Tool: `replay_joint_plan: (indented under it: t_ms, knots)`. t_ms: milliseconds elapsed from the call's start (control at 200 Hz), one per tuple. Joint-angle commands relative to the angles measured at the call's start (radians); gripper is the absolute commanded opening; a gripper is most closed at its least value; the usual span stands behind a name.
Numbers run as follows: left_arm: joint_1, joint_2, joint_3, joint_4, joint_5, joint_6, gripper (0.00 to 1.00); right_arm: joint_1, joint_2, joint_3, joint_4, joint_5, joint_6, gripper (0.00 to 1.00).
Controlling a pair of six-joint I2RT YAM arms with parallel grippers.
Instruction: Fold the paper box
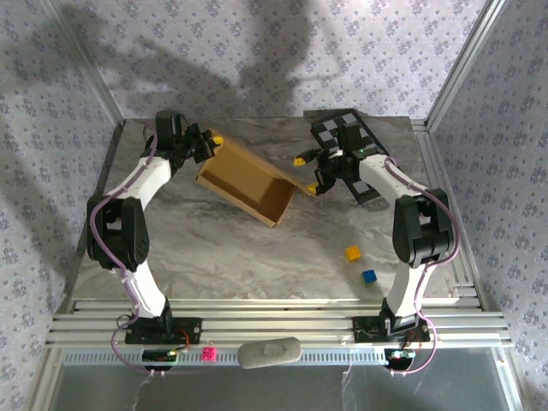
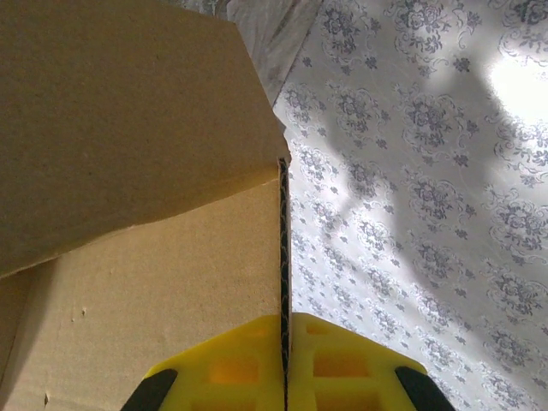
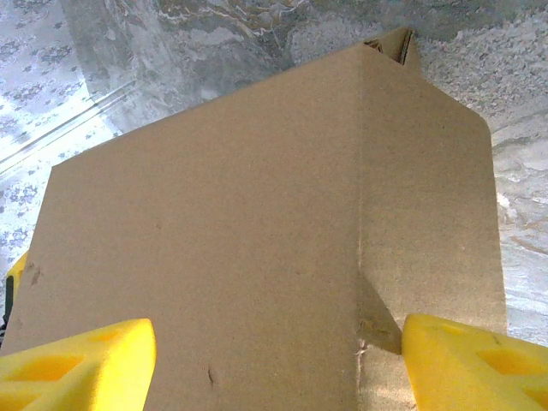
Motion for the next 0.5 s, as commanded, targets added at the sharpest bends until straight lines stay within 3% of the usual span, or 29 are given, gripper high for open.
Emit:
replay_joint_plan:
  t_ms: [0,305,495]
  knots:
    - [0.001,0.020,0.039,0.018,0.028,0.004,0.00,-0.022,-0.012,-0.029,-0.037,-0.025,-0.031,0.77]
    - [0.000,0.038,0.074,-0.014,0.043,0.021,0.00,-0.005,0.017,-0.052,-0.011,-0.071,-0.048,0.77]
    - [-0.004,0.038,0.077,-0.020,0.041,0.027,0.00,0.016,0.034,-0.051,0.066,-0.077,0.031,0.77]
